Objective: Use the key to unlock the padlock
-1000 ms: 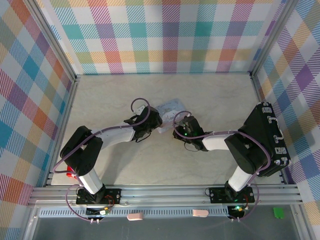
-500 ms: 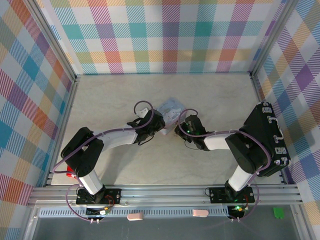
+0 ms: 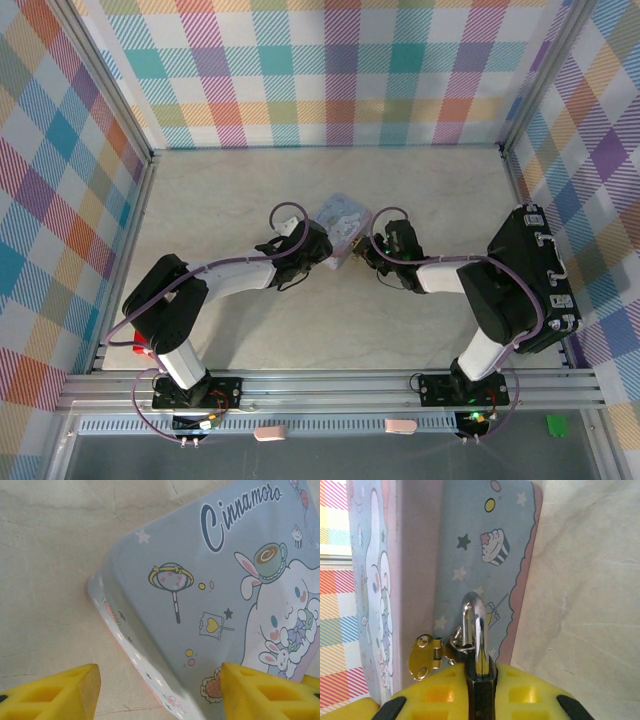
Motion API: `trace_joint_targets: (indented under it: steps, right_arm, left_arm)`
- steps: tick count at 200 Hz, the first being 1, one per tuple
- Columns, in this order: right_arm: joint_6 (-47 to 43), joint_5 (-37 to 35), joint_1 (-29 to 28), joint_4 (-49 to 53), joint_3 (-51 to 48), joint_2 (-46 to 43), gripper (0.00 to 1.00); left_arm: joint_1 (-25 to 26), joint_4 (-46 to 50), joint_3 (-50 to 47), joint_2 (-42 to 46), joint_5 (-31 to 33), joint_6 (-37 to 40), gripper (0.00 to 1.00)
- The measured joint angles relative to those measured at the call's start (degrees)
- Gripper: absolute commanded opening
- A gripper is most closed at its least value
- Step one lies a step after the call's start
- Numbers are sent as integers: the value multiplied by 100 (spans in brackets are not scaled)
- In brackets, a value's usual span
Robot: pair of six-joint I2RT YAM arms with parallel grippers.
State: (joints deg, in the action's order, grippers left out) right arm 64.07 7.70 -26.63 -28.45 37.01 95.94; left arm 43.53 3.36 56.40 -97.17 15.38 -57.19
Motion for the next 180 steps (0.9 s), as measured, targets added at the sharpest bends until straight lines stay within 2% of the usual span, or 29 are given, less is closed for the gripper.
trace_joint_targets:
  steps: [63,83,117,180]
  right_arm:
    - [-498,90,199,457,13,-162,0]
    - [-887,59,199,999,275,-162,0]
    - [-1646,-166,197,1746,623,-153,0]
    - [-2444,-815,11,2387,1032,170,0]
  left_arm:
    - [-7,81,101,-55,-138,96,63]
    - [-13,105,168,-103,-138,109,63]
    - [-15,96,203,-142,-175,127,63]
    - [-22,125,273,-186,-199,151,63]
